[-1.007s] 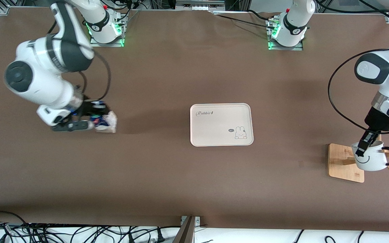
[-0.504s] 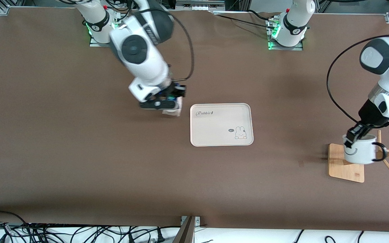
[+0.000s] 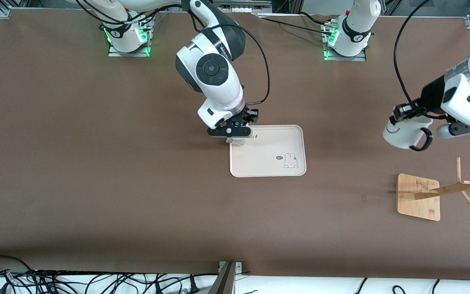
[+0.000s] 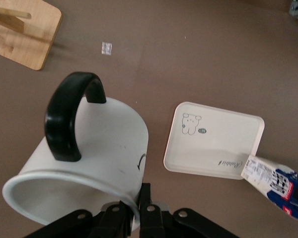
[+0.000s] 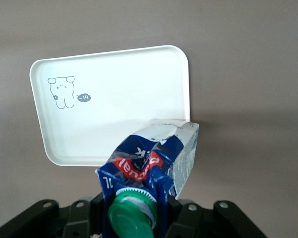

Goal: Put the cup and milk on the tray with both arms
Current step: 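Lower the carton onto the tray while the left gripper carries the mug over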

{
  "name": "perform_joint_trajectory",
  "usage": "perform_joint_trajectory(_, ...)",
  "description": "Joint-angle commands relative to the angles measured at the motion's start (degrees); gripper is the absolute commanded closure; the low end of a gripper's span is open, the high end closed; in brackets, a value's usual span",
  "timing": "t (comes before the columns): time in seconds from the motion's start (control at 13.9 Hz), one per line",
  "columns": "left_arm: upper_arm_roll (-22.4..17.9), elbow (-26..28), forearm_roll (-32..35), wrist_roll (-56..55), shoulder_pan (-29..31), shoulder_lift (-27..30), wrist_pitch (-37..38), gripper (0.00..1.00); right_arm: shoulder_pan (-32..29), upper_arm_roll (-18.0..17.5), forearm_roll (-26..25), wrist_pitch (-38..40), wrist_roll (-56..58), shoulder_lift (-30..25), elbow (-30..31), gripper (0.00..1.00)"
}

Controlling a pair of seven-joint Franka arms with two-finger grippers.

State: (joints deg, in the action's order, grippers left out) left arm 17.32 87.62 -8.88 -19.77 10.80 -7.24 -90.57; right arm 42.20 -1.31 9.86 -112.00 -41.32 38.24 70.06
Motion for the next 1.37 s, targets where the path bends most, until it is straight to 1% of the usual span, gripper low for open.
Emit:
perform_joint_trajectory(0.0, 0.08, -3.24, 1.06, 0.70, -4.45, -3.83, 6.08, 1.00, 0.07, 0.43, 0.86, -1.37, 3.69, 2.09, -2.12, 0.68)
perform_joint_trajectory(0.14, 0.17, -3.33, 1.06, 0.26, -7.09, -4.71, 13.72, 1.00, 0.07, 0.43, 1.03, -2.16, 4.49, 2.89, -2.12, 0.68)
perform_joint_trajectory(0.22, 0.17, -3.33, 1.06, 0.26, -7.54, -5.15, 15.76, 1.00, 0.07, 0.43, 1.12, -3.30, 5.01, 3.32, -2.12, 0.68)
perform_joint_trajectory(0.5, 0.26, -3.86, 1.15, 0.52, -7.98, -6.73, 17.53, 1.00, -0.28, 0.43, 1.12, -4.53, 7.65, 4.82, -1.94, 0.67)
perform_joint_trajectory(0.58, 0.08, -3.86, 1.23, 0.43, -9.29, -7.95, 17.53, 1.00, -0.28, 0.43, 1.12, -5.84, 8.18, 5.00, -1.77, 0.66)
perform_joint_trajectory(0.72, 0.17, -4.64, 1.67, 0.26, -10.26, -13.74, 16.92, 1.00, -0.28, 0.43, 1.21, -8.13, 9.23, 5.44, -0.71, 0.64)
perform_joint_trajectory(0.86, -0.53, -11.64, 4.65, -0.88, -13.94, -19.98, 17.09, 1.00, -0.28, 0.43, 1.12, -8.49, 9.32, 5.70, -0.53, 0.63)
perform_joint_trajectory(1.01, -0.53, -15.79, 6.15, -3.51, -15.97, -25.34, 16.66, 1.00, -0.37, 0.43, 1.04, -8.49, 9.85, 5.79, -0.53, 0.60)
perform_joint_trajectory(1.08, -0.53, -18.07, 6.16, -4.91, -17.11, -28.24, 15.78, 1.00, -0.37, 0.43, 1.12, -8.49, 9.85, 5.79, -0.53, 0.50)
perform_joint_trajectory(1.15, -0.53, -19.49, 6.07, -6.32, -18.43, -30.71, 14.73, 1.00, -0.37, 0.52, 1.12, -8.41, 9.59, 5.70, -0.53, 0.10)
perform_joint_trajectory(1.22, -0.53, -19.94, 5.98, -7.29, -19.57, -32.73, 12.55, 1.00, -0.37, 0.43, 1.12, -8.15, 9.24, 5.53, -0.71, 0.00)
perform_joint_trajectory(1.29, -0.53, -19.85, 5.98, -8.08, -20.80, -34.14, 9.39, 1.00, -0.37, 0.52, 1.12, -7.71, 8.28, 5.18, -1.06, 0.00)
